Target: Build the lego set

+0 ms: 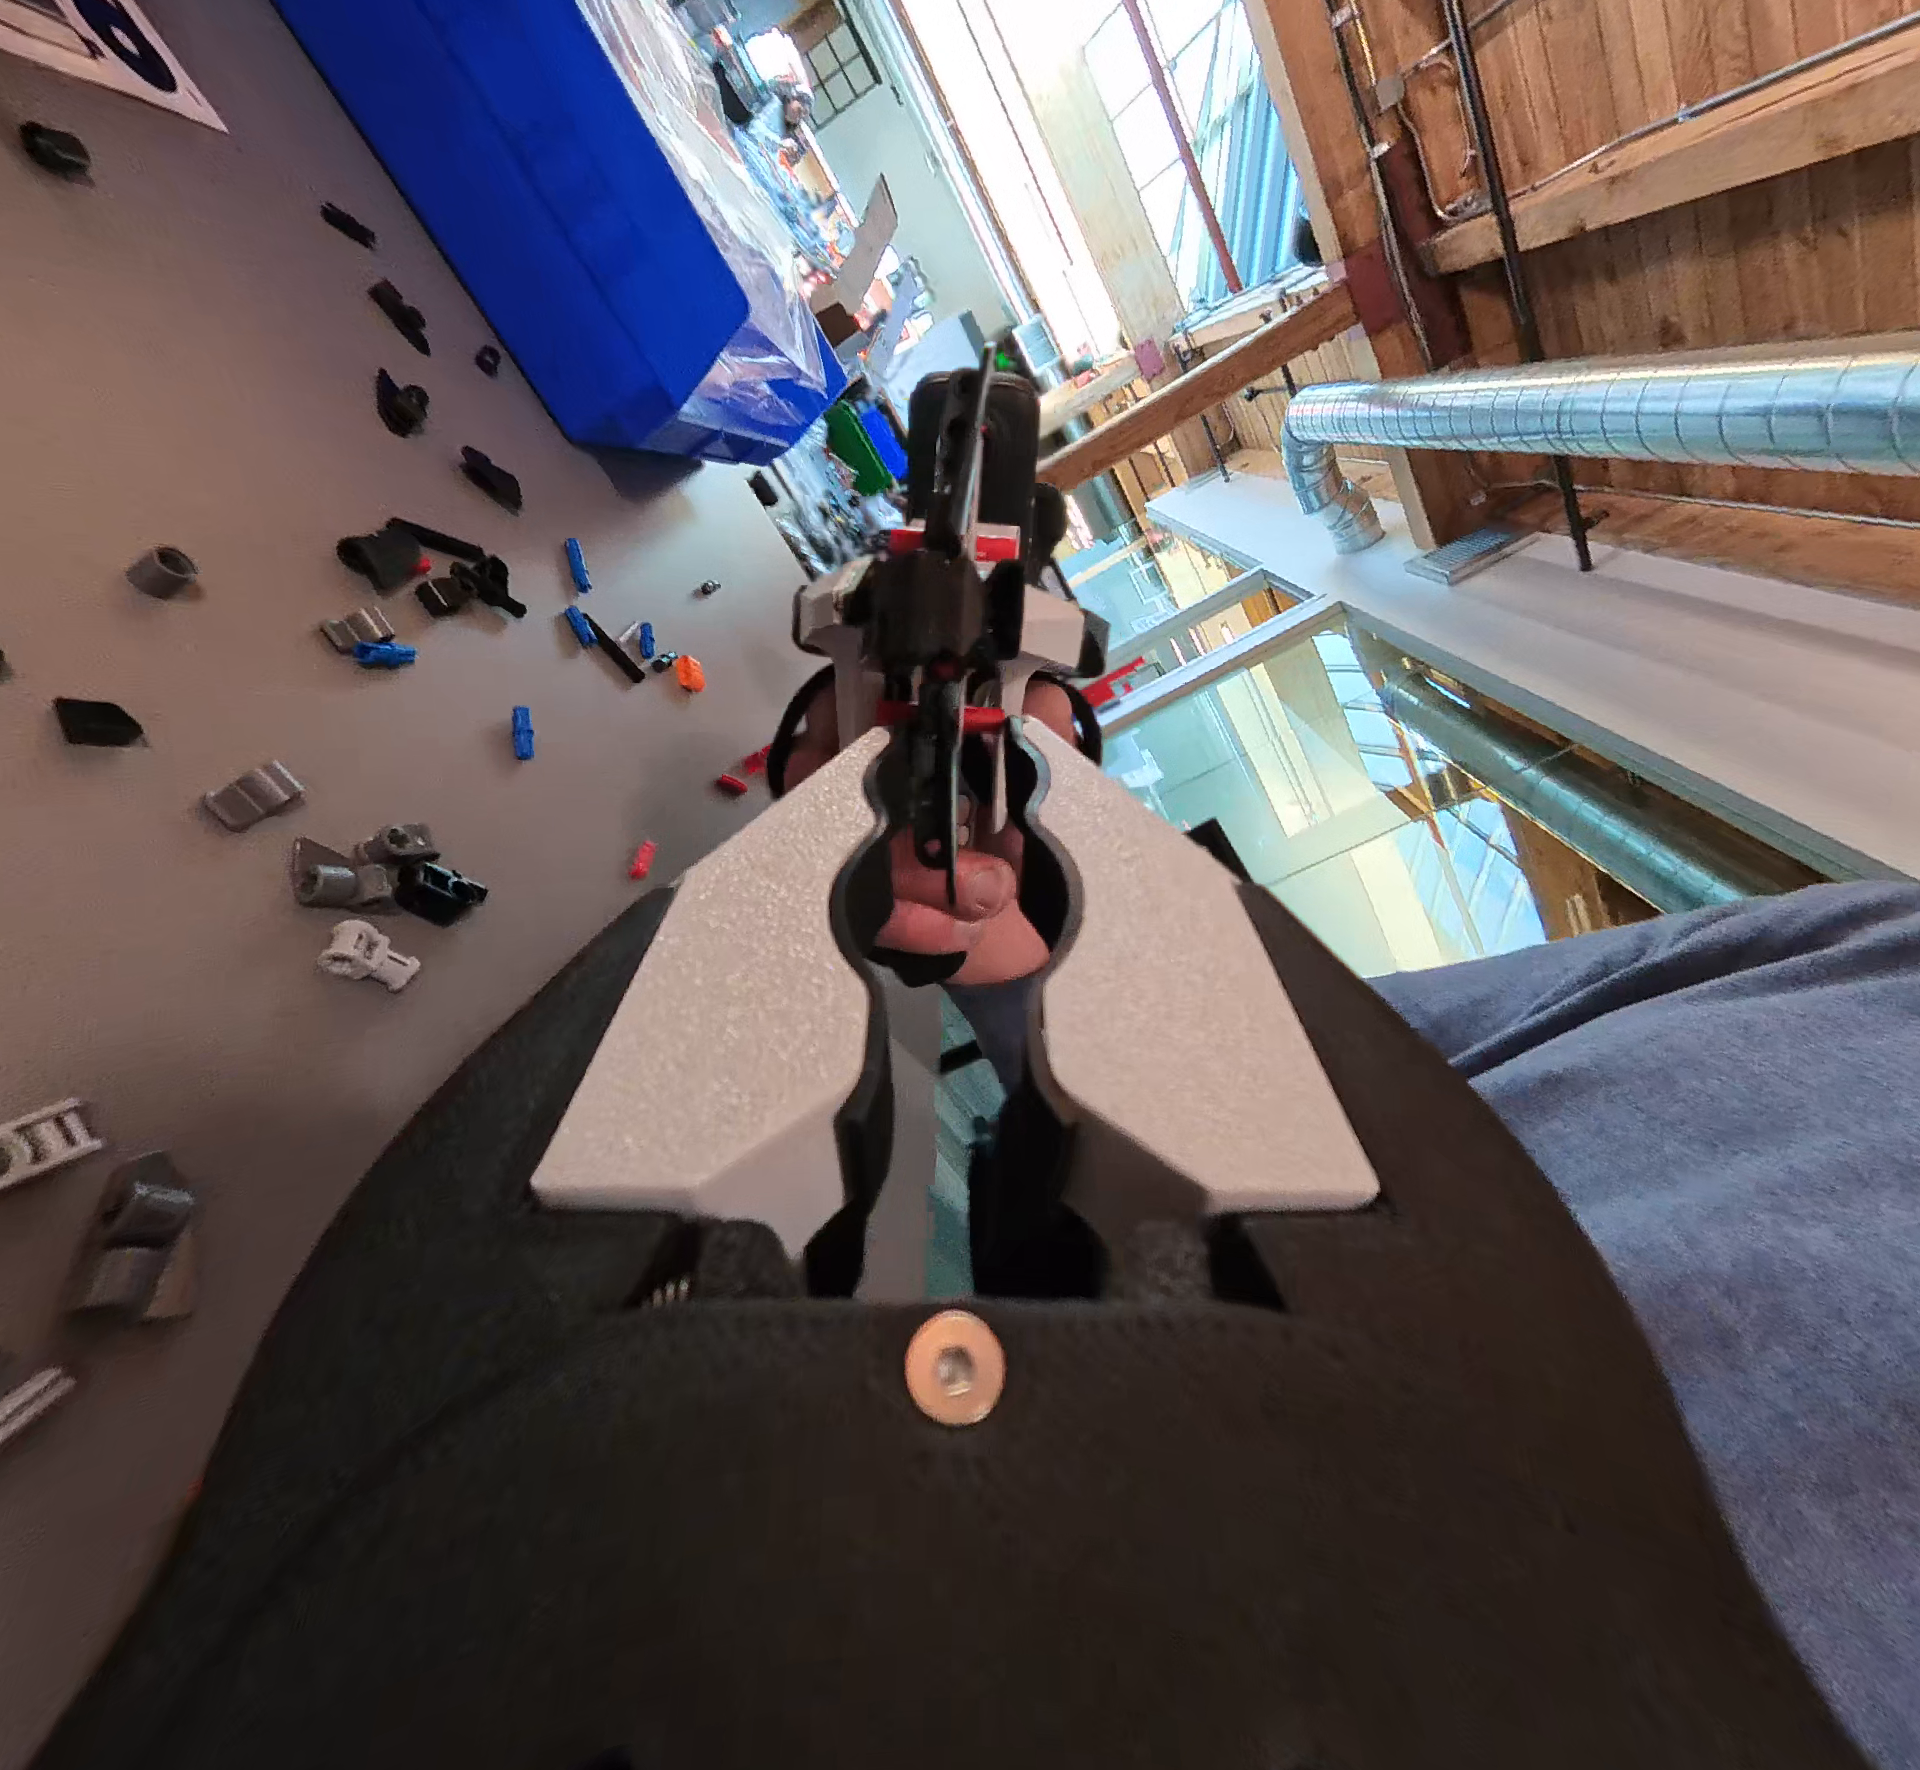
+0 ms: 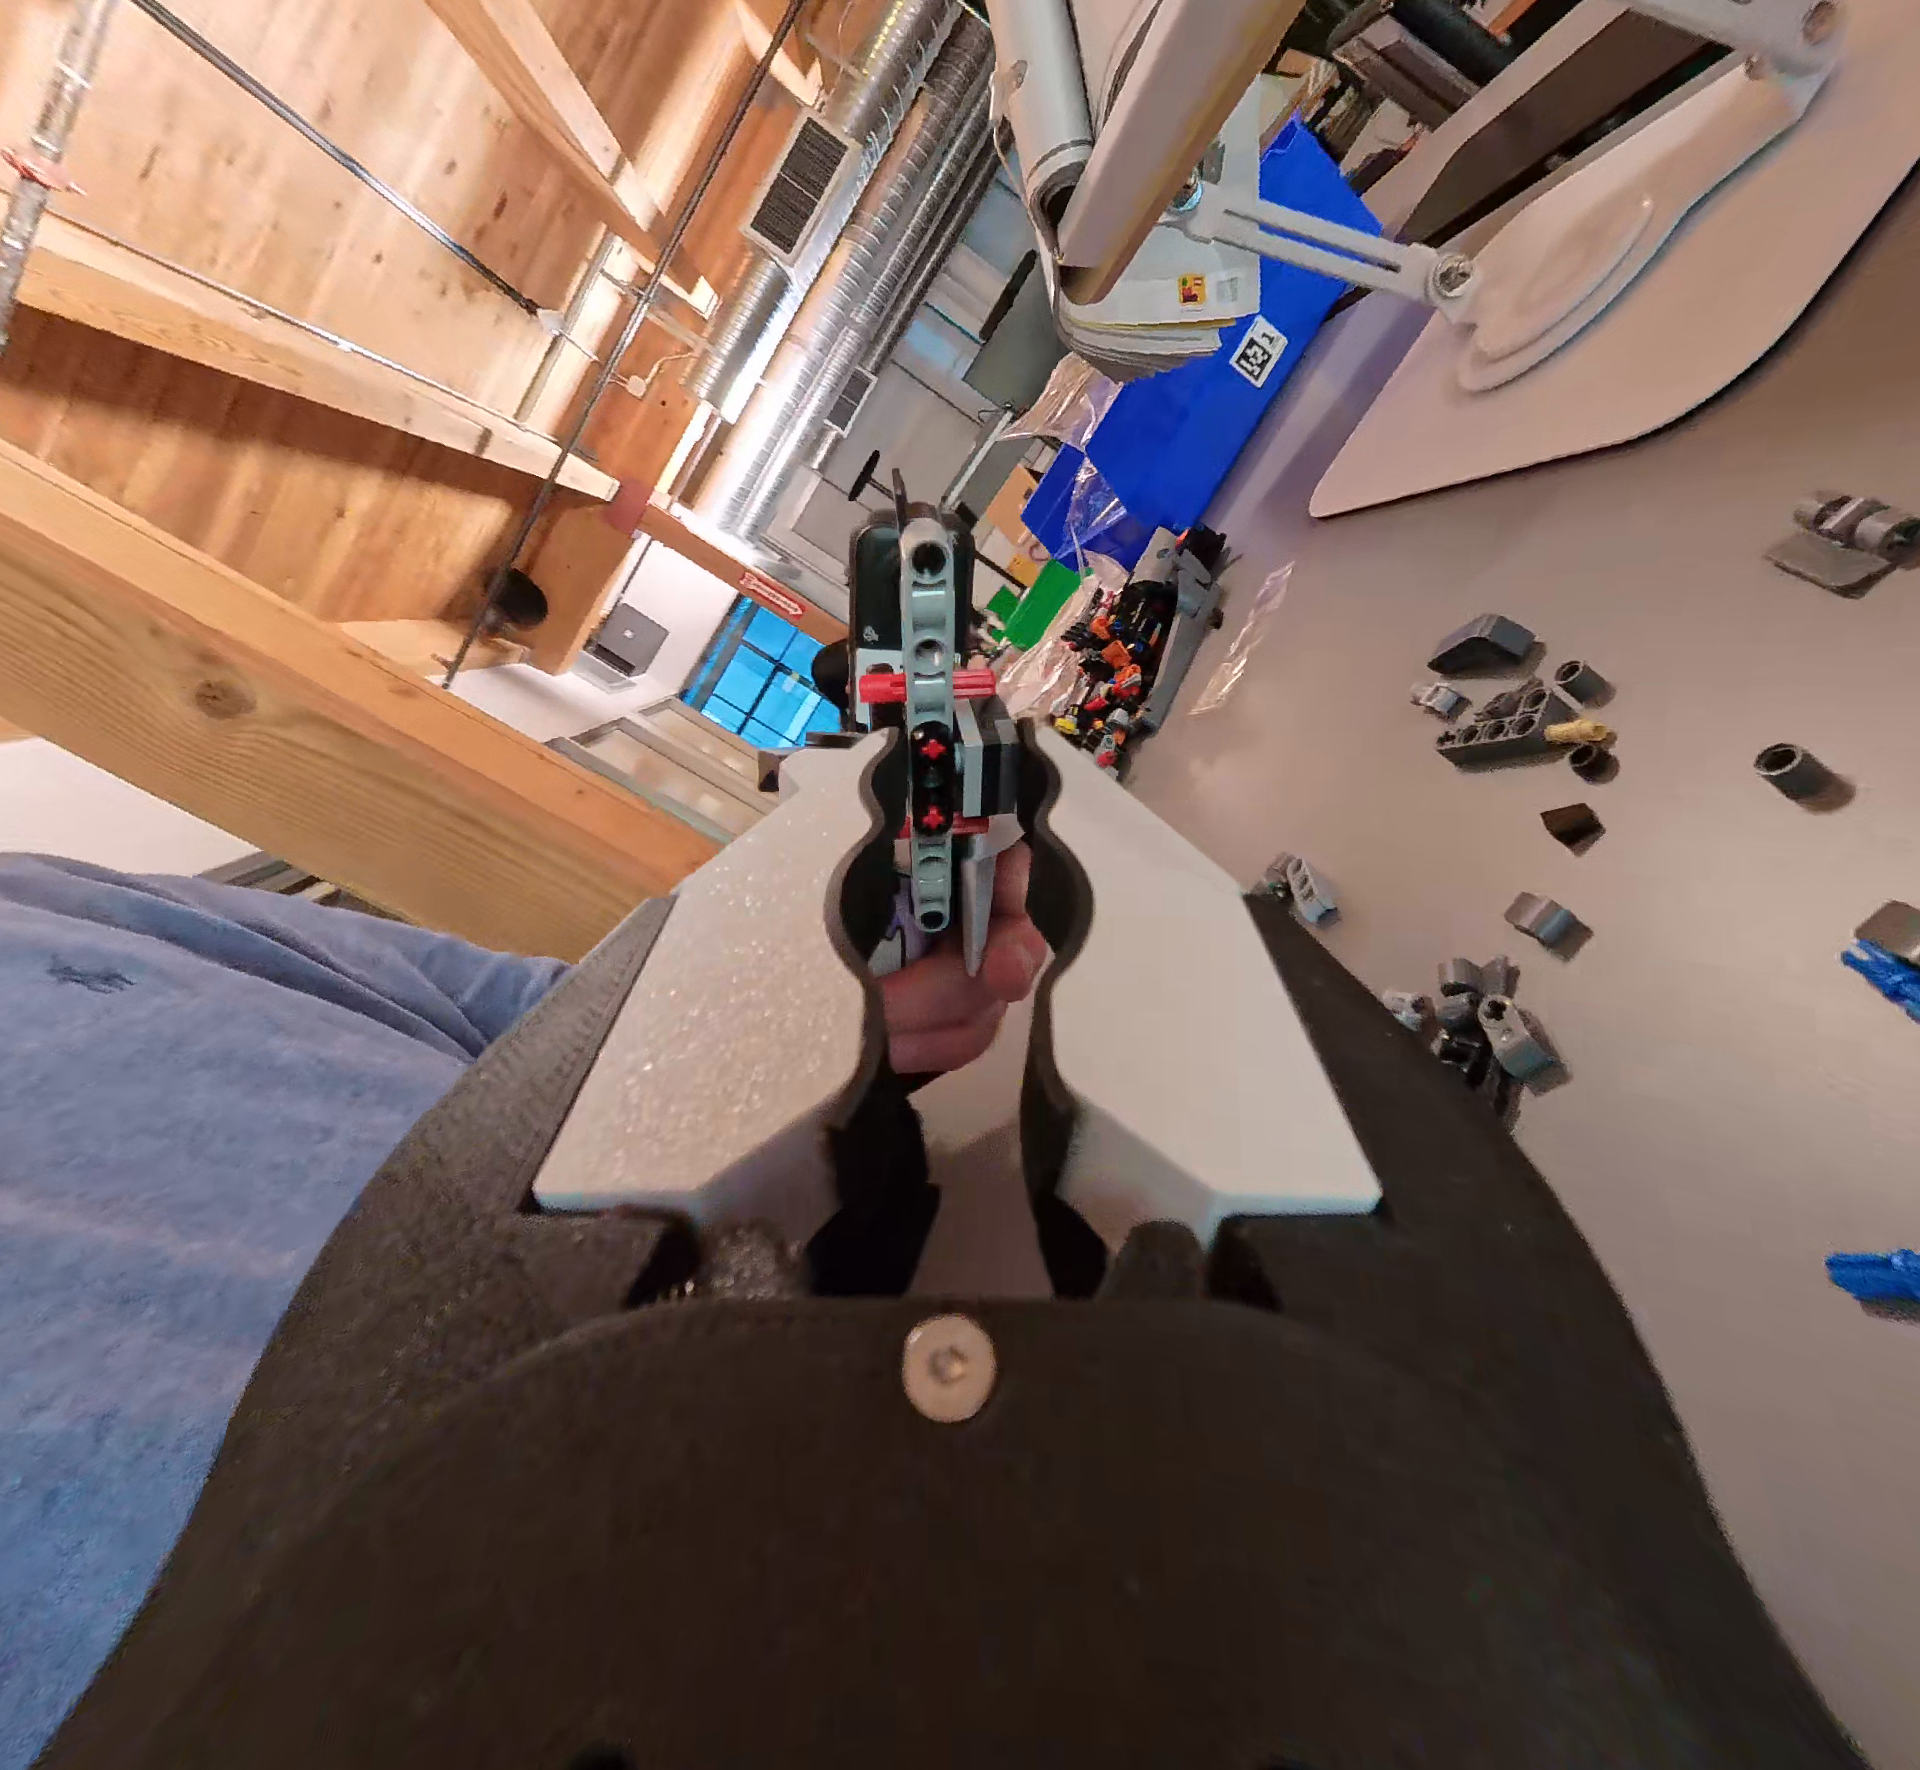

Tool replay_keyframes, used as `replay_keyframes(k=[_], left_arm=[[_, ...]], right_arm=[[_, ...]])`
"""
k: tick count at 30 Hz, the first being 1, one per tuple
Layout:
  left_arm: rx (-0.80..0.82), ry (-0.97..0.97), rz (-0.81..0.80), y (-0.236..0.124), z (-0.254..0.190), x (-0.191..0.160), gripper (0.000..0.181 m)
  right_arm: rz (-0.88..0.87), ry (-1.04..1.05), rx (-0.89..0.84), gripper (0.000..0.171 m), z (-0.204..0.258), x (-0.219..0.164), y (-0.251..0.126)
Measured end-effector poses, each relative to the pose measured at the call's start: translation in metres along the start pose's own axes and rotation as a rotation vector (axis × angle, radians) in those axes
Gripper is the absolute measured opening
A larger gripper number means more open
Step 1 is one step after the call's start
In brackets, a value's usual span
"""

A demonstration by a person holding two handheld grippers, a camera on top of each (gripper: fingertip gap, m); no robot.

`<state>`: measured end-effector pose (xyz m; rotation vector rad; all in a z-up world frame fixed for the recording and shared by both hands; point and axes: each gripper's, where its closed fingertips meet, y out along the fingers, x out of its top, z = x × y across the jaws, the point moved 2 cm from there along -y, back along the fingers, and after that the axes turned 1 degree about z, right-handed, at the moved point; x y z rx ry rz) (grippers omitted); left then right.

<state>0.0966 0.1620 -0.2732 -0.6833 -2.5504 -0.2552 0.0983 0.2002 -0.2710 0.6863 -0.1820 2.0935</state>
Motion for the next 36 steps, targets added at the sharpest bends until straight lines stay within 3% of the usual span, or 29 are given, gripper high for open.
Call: replay_keyframes(k=[6,13,22,28,31,36], left_arm=[[0.115,0.164,-0.099,-0.022,-0.007,0.029,0.032],[0.174,0.286,-0.014,-0.020,-0.005,0.044,0.022],[0.153,0.229,-0.035,-0.015,0.000,0.041,0.000],[0.147,0.198,-0.048,-0.014,-0.001,0.041,0.000],[0.158,0.222,-0.074,-0.017,-0.005,0.044,0.017],[0.159,0.247,-0.107,-0.032,-0.012,0.050,0.025]], right_arm=[[0.059,0.085,0.021,0.017,-0.005,0.002,0.003],[0.159,0.075,0.033,0.017,-0.003,-0.001,0.013],[0.223,0.019,0.005,0.017,0.000,-0.007,0.017],[0.222,0.003,0.004,0.017,0.001,-0.007,0.016],[0.223,-0.007,0.009,0.016,0.003,-0.004,0.017],[0.288,-0.036,0.023,0.016,0.008,-0.002,0.023]])
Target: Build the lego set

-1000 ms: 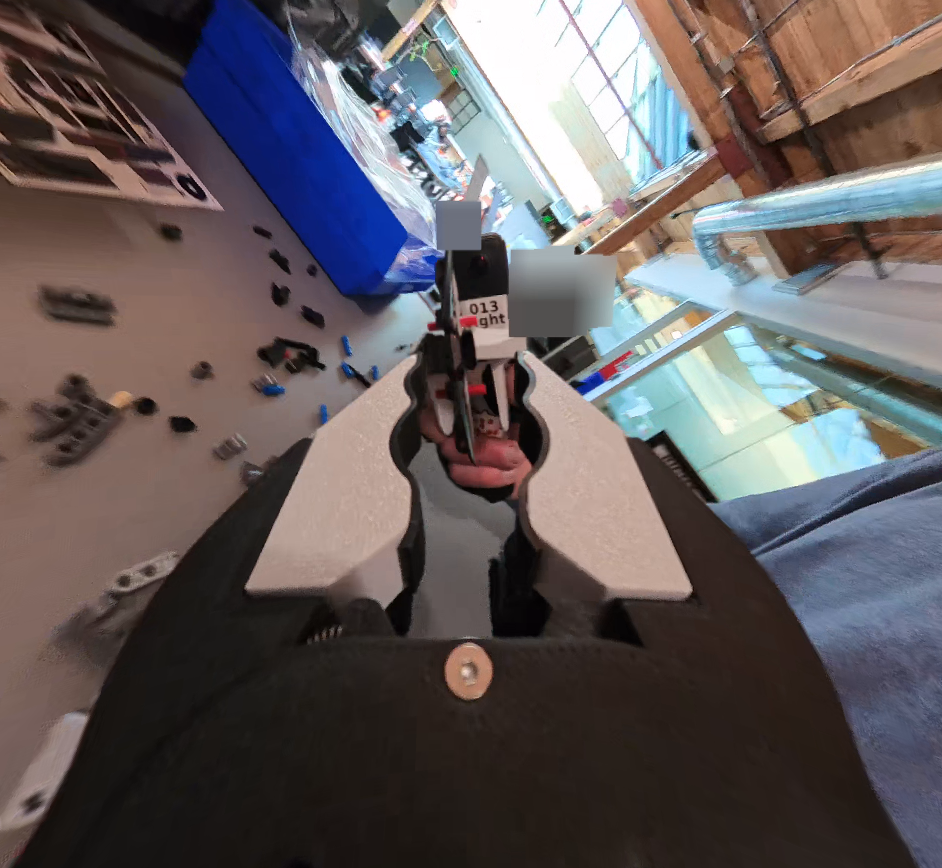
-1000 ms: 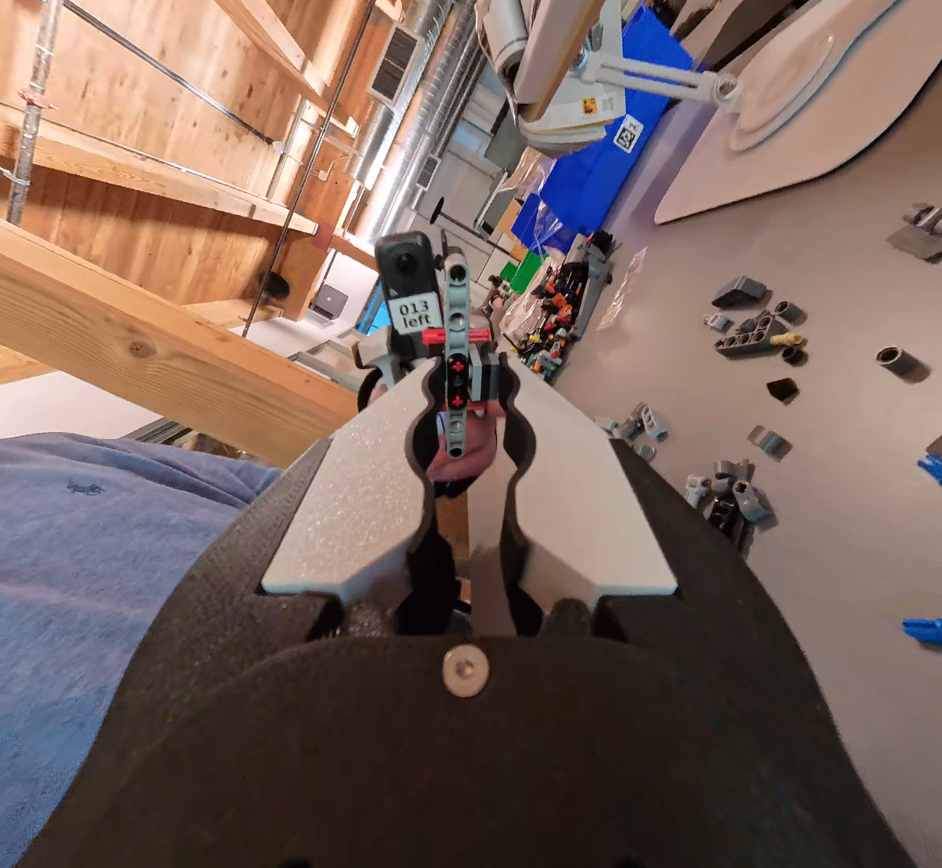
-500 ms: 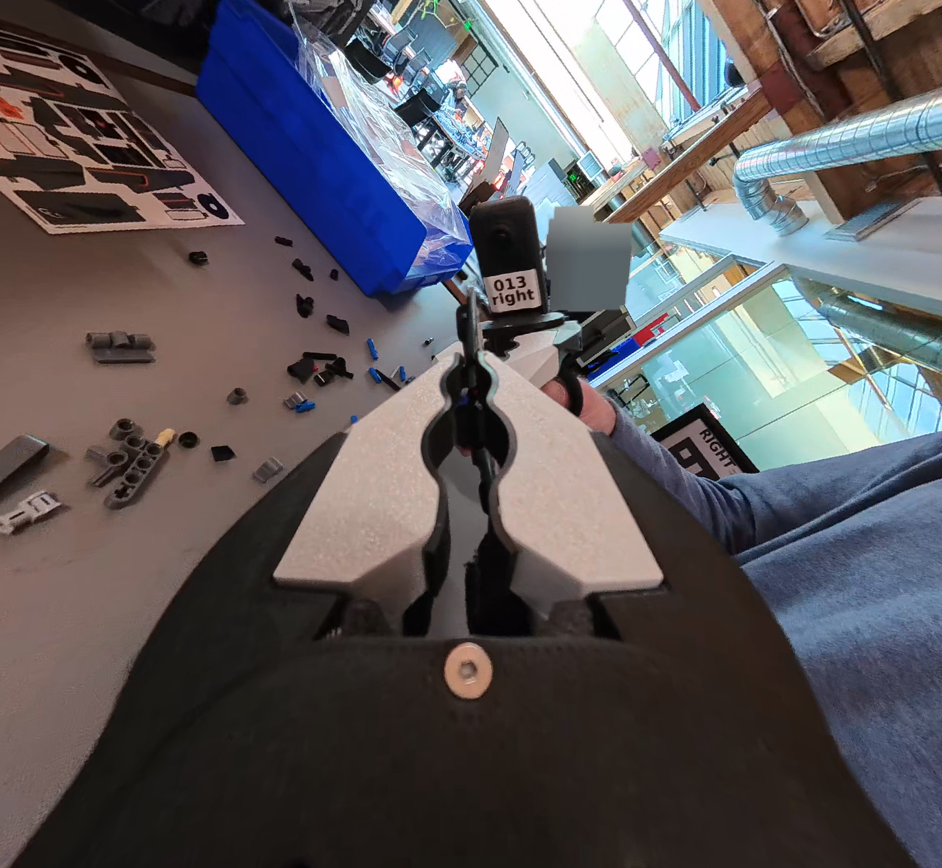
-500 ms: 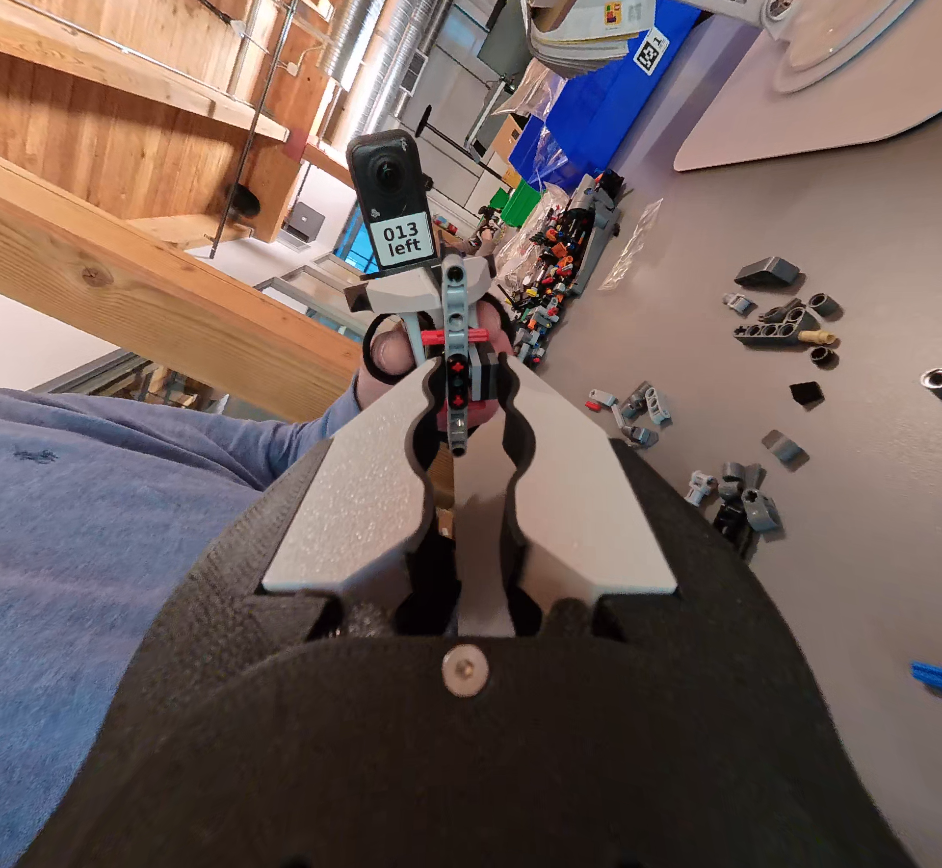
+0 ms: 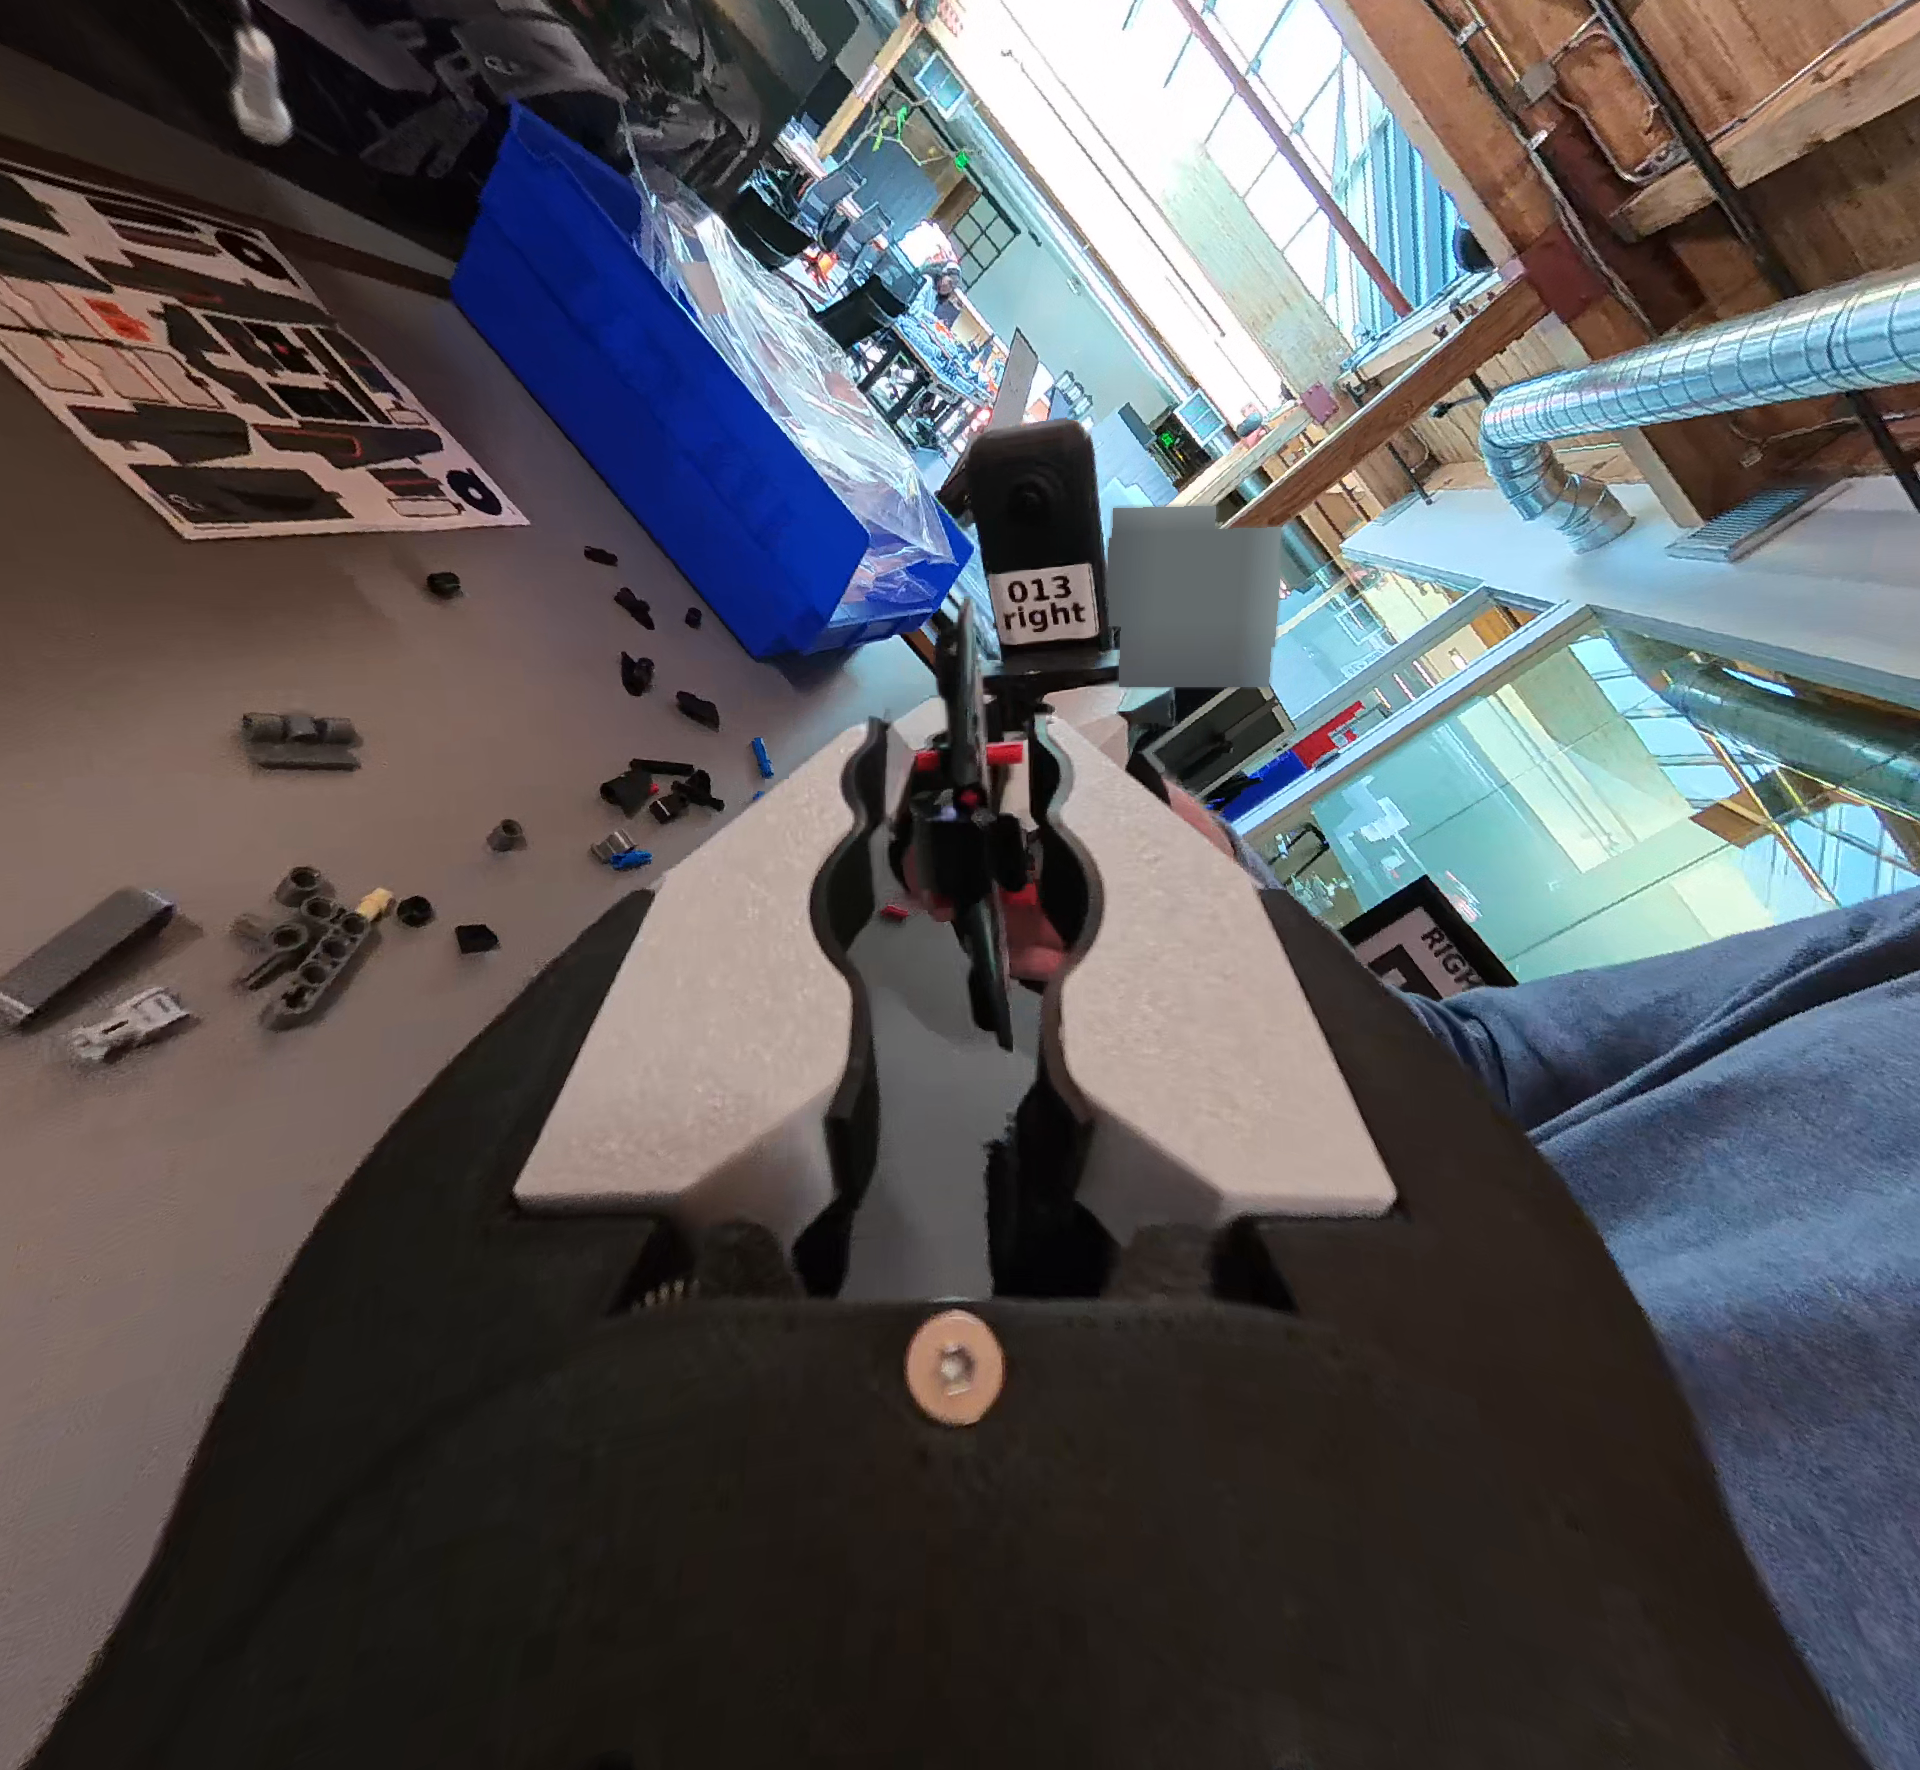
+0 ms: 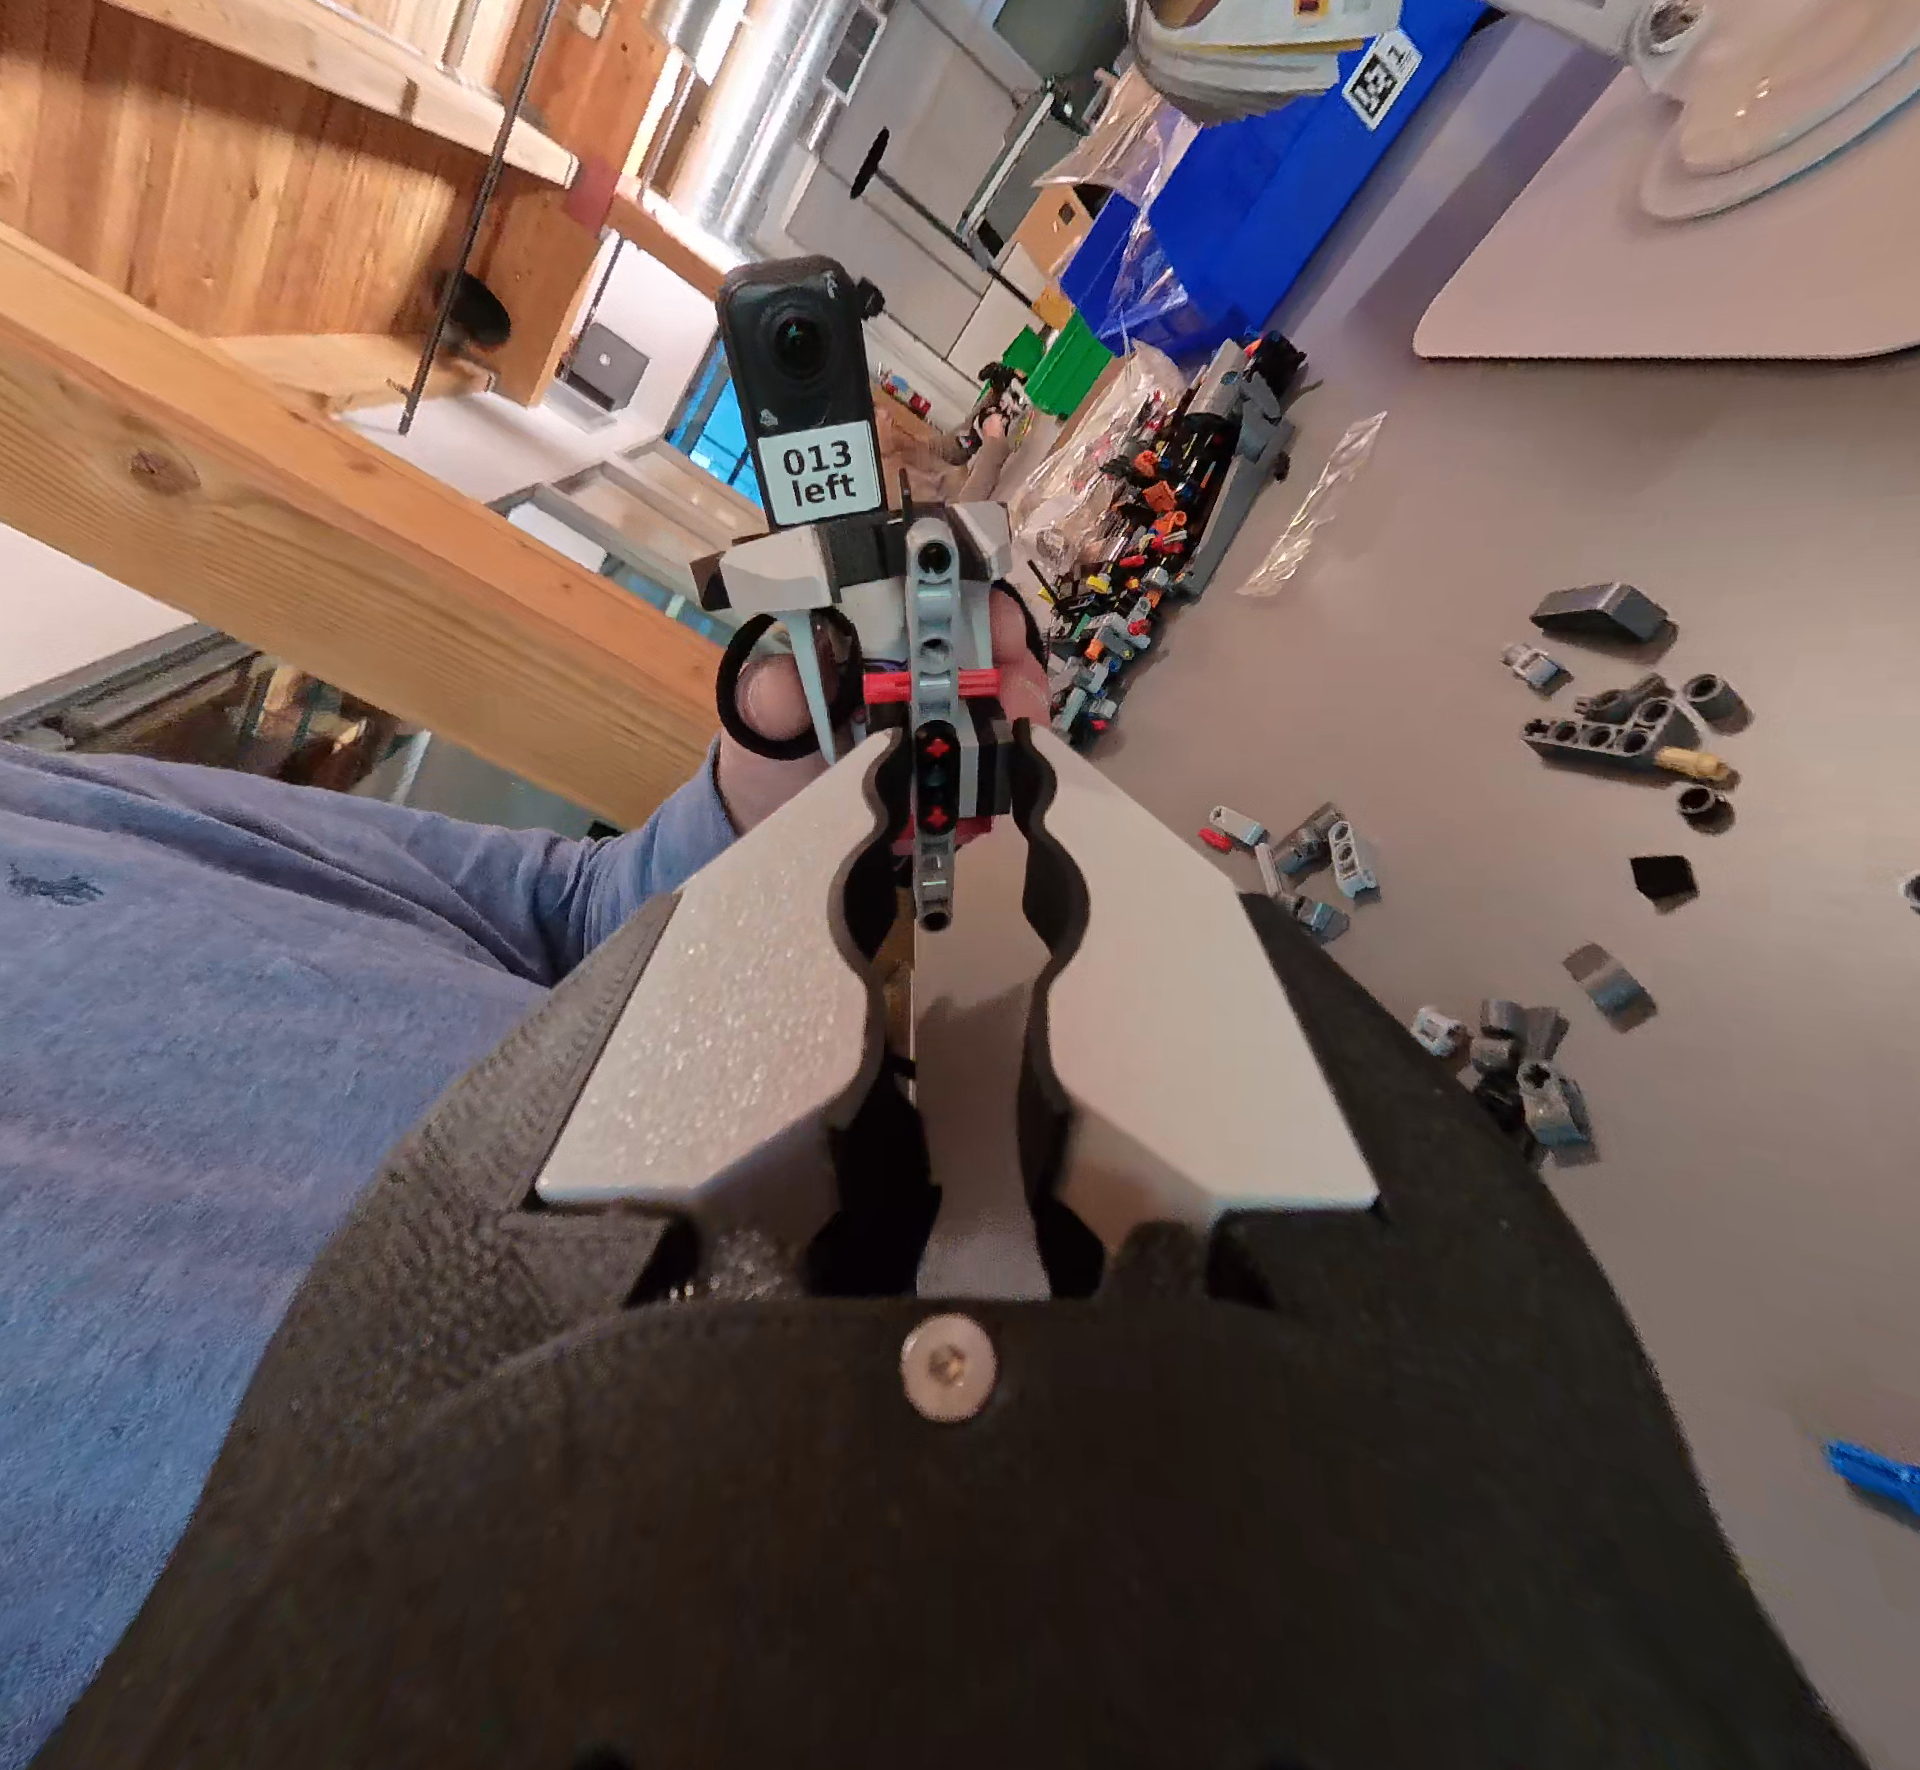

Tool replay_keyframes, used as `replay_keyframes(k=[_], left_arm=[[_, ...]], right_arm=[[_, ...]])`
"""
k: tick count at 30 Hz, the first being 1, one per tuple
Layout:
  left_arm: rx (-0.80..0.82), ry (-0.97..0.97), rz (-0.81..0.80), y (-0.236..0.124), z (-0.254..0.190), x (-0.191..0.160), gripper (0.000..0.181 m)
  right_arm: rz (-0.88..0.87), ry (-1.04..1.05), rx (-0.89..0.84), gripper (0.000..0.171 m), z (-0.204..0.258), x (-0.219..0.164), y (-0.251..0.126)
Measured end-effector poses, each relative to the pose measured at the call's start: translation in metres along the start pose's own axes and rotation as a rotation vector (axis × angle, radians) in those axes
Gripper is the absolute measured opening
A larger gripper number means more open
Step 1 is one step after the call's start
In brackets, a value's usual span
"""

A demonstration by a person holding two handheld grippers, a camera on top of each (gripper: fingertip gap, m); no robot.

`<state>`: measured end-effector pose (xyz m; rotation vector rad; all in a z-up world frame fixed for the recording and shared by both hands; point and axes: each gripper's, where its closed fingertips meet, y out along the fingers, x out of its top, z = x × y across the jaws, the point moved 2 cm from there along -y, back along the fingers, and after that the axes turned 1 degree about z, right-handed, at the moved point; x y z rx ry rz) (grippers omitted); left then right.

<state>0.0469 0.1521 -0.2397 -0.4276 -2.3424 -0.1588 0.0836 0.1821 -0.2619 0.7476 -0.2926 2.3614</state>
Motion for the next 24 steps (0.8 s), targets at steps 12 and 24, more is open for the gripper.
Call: replay_keyframes(k=[12,24], left_arm=[[-0.018,0.056,0.084,-0.009,-0.008,-0.004,0.022],[0.018,-0.094,-0.130,-0.026,0.015,0.022,0.005]], right_arm=[[0.321,-0.142,-0.024,0.016,0.010,-0.007,0.035],[0.174,-0.368,-0.201,0.032,0.012,0.021,0.037]])
